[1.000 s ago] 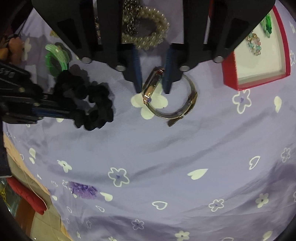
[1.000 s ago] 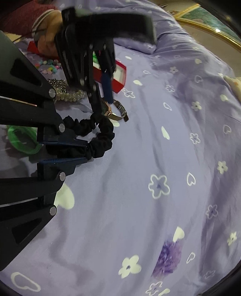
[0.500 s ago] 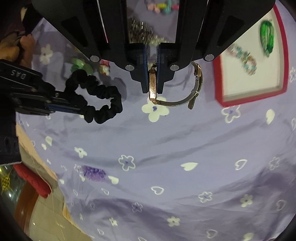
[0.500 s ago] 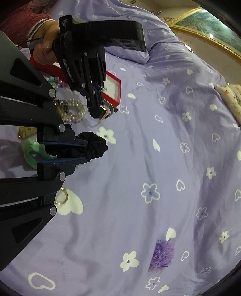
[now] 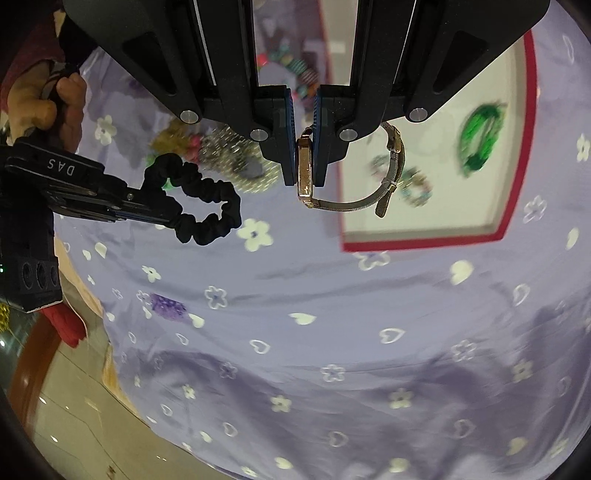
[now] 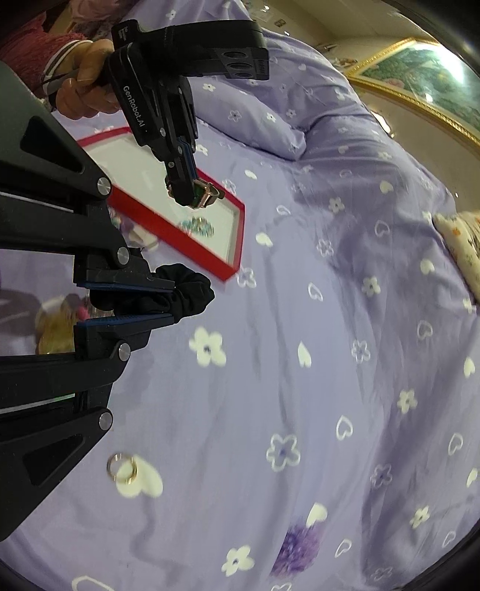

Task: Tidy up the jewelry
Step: 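Carry the watch and scrunchie into the red tray and lower them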

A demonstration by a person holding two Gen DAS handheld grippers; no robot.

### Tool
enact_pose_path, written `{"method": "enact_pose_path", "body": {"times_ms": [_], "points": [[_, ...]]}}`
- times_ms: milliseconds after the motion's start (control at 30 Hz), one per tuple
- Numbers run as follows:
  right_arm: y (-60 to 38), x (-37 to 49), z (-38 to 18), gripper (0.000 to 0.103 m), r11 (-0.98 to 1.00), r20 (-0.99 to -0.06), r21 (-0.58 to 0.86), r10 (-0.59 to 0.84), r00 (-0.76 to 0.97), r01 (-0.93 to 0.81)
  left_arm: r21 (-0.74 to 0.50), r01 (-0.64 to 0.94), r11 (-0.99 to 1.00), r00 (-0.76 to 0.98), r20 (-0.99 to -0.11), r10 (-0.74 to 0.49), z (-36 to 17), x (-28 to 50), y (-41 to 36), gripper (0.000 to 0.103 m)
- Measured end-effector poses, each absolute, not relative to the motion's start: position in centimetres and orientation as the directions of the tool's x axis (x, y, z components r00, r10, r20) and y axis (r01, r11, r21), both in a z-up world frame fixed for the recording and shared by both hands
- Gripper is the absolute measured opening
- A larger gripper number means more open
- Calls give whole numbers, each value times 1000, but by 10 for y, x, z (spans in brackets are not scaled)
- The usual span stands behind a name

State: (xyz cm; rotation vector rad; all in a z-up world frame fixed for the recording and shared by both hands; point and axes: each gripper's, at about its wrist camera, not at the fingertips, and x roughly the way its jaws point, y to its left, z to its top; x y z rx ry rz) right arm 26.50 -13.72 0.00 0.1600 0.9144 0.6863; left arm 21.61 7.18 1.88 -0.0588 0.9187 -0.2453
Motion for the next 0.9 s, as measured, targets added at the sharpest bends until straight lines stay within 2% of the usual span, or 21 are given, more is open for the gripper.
{"method": "enact_pose_path", "body": {"times_ms": [500,900], "points": [[-60,248,1,10,704,-672,422,666,324,-571,-172,28,985,595,-789,-154,3,182,151,7],[-4,245,-11,10,661,-682,438,686,254,-610,-211,-37,977,567,-809,-153,-22,180,184,7]]}}
